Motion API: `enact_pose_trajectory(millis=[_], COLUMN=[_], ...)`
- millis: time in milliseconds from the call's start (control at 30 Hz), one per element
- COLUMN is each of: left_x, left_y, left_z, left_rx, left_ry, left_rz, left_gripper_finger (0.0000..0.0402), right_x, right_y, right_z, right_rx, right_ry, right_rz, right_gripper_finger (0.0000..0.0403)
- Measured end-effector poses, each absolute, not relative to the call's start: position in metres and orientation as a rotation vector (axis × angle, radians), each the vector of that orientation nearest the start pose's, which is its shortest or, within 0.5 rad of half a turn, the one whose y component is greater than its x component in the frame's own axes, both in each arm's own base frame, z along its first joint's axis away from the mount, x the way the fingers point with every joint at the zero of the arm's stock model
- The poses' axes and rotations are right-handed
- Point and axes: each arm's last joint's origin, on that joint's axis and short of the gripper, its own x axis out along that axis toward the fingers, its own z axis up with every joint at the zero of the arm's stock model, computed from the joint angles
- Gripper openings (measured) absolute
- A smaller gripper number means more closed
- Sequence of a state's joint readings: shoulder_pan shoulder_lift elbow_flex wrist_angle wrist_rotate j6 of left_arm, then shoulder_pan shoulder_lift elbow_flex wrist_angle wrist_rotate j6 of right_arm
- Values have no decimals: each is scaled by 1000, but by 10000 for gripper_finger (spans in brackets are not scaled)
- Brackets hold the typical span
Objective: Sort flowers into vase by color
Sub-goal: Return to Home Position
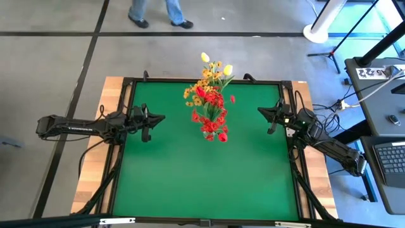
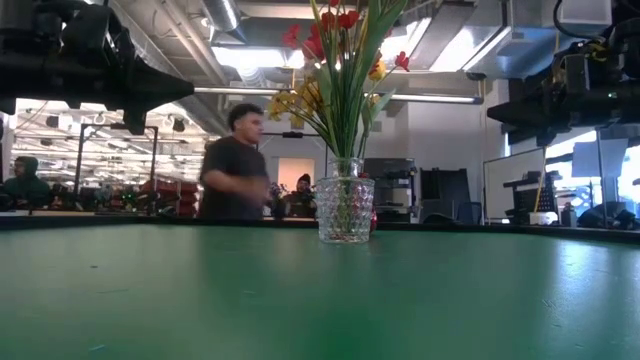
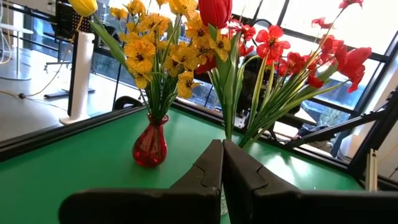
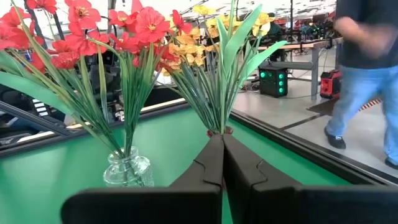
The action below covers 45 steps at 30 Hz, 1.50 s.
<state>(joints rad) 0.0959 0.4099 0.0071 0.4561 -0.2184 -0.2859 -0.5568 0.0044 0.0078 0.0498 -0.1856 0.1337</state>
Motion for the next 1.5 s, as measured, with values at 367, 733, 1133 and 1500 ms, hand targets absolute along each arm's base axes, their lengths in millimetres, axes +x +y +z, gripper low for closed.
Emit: enact_pose_trajectory(millis=[367, 733, 1133, 1500], left_x=[122, 122, 122, 122], left_y=[18, 18, 18, 18], left_z=[173, 173, 173, 173], left_rx=[-287, -286, -286, -286], left_ry=[-98, -99, -99, -99], left_rz=[304, 304, 305, 304], left_gripper_finger=[0, 0, 0, 0], right_x=[85, 85, 85, 85], right_y=[-47, -47, -47, -47], right_z=[171, 171, 171, 171], right_rx=[112, 112, 112, 112], right_ry=[-74, -74, -74, -75], right_rz=[-367, -367, -366, -366], right_gripper_finger=[5, 5, 5, 5])
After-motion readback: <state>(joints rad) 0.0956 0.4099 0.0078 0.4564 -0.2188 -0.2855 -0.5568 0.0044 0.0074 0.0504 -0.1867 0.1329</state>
